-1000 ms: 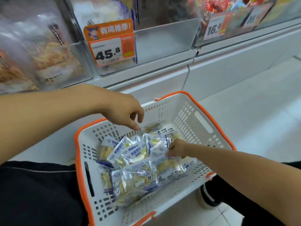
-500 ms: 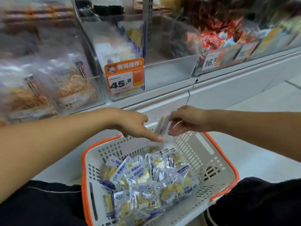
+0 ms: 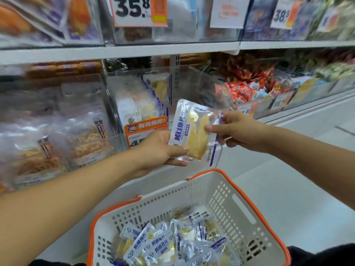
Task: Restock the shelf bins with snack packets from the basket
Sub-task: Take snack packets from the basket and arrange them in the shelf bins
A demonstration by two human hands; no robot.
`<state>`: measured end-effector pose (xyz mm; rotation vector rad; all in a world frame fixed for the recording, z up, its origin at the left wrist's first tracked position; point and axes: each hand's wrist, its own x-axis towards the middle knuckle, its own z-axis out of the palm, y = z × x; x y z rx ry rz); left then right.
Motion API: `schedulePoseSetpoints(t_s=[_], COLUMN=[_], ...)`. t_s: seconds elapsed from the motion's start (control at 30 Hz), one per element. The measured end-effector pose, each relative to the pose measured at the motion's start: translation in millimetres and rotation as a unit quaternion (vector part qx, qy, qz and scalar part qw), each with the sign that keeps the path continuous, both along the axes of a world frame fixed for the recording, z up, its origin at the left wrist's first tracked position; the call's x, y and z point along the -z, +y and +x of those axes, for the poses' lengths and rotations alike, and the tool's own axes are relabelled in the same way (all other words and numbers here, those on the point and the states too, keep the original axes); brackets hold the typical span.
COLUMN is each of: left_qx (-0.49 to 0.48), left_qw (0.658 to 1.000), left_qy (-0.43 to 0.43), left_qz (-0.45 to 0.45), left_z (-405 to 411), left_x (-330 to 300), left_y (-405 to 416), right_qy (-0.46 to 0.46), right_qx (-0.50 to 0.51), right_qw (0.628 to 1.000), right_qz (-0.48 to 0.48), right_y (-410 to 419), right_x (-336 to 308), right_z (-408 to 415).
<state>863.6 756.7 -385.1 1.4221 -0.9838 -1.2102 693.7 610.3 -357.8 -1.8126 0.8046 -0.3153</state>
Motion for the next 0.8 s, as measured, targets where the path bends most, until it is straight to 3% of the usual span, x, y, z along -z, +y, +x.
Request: schedulePoseSetpoints(t_s=[0.07,0.13,0.23,0.3,0.4,0.5,0.6,0.7,0.8], left_qx=[-0.044,-0.146,-0.277,-0.299,-0.296,-0.259,-0.243,-0.245,-0.247], left_qw=[0.997,0.969,0.849,0.812,0.799,0.805,0.812,0.799,0.792], left_qy=[-0.037,-0.153,-0.358,-0.416,-0.484,-0.525,-0.524,-0.542,-0.550], left_qz=[-0.045,-0.130,-0.273,-0.279,-0.197,-0.096,-0.088,-0.091,-0.093], left_z=[-1,2,22,44,76,94,100,104,108], left_x=[-7,-15,-36,-48,-48,-38,-32,-27,-24], left_y=[-1,-2,-1,0,-2,-3,-6,-11,-13], right_qy=[-0.062,-0.107,-0.135,-0.130,-0.141,-0.079,-0.028,-0.057,-0.068], right_qx=[-0.019,0.039,0.135,0.162,0.163,0.137,0.139,0.149,0.139], right_qw=[0.997,0.993,0.981,0.975,0.968,0.974,0.987,0.987,0.988], right_qz=[0.040,0.023,-0.035,-0.084,-0.127,-0.160,-0.081,0.018,-0.004], right_y=[-6,-21,-50,-67,-88,-107,-125,-137,-142], right_x=[-3,-11,-24,-29,-31,-23,-1,13,16], right_z=[-3,-3,6,24,67,115,154,181,203])
